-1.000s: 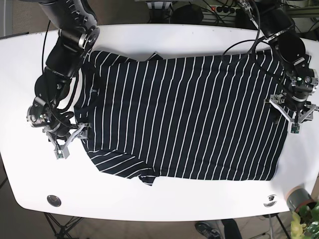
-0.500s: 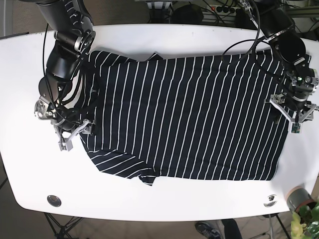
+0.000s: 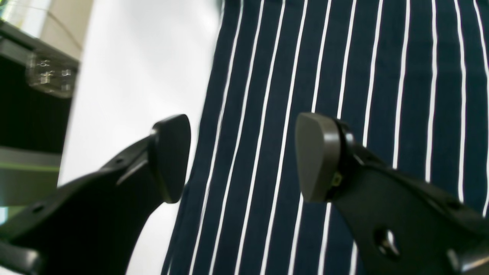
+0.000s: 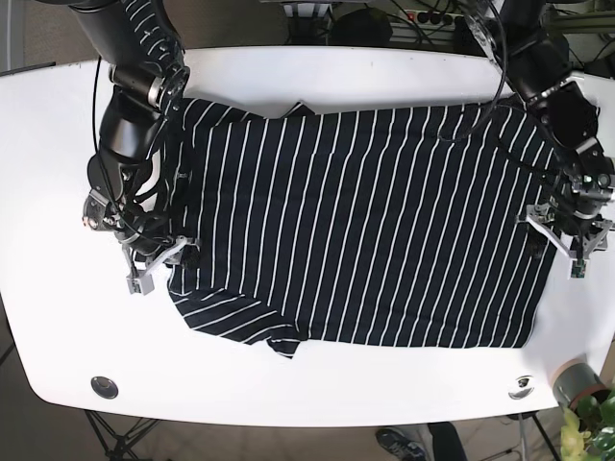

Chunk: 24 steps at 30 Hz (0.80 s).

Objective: Fold the T-shirt properly
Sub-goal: 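Release the shirt and move both grippers along its side edges, then grasp the shirt's side edges with both grippers and smooth it flat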

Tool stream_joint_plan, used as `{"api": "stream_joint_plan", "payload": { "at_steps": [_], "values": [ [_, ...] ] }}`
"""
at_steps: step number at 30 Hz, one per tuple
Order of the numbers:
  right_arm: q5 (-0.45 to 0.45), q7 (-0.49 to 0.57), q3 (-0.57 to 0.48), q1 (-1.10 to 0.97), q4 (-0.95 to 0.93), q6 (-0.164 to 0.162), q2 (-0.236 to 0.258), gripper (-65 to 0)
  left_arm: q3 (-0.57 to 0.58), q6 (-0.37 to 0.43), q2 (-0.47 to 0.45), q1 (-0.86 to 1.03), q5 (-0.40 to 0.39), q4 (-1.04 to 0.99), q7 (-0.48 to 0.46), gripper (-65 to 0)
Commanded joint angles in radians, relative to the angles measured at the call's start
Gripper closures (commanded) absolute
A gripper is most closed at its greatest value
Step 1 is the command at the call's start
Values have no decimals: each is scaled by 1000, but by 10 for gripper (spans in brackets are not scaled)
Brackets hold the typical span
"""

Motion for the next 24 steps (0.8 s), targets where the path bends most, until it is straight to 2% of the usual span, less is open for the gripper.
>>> {"api": "stream_joint_plan", "payload": {
  "at_steps": [1,2,3,5,8,11,16,20,24],
  "values": [
    [-15,-26,-3,20,-9,-3,5,-117,-1,11,-61,-63,5,-108,-22,-397],
    [-15,-21,-3,20,-7,-3,7,-57,-1,11,-75,-103,5,-174,-22,-397],
    [-16,-18,-3,20,-6,-3,7,-27,0,11,-84,-129,5,-221,-24,-400],
    [-21,-16,-3,20,-4,-3,5,-27,19,11,-110,-204,5,-350,-27,-436],
    [-19,-16,-3,18,-4,-3,5,-24,55,49,-156,-296,3,-531,-91,-492],
    [-13,-16,-3,18,-4,-3,3,-24,112,106,-187,-348,2,-691,-218,-514],
    [-13,-19,-3,15,-4,-3,2,-24,223,120,-230,-432,0,-950,-447,-515],
    [-13,-19,0,15,-6,-3,2,-24,233,124,-251,-478,0,-1108,-576,-515],
    [-13,-19,0,15,-6,-3,2,-24,235,192,-253,-495,2,-1203,-696,-515]
  ]
}}
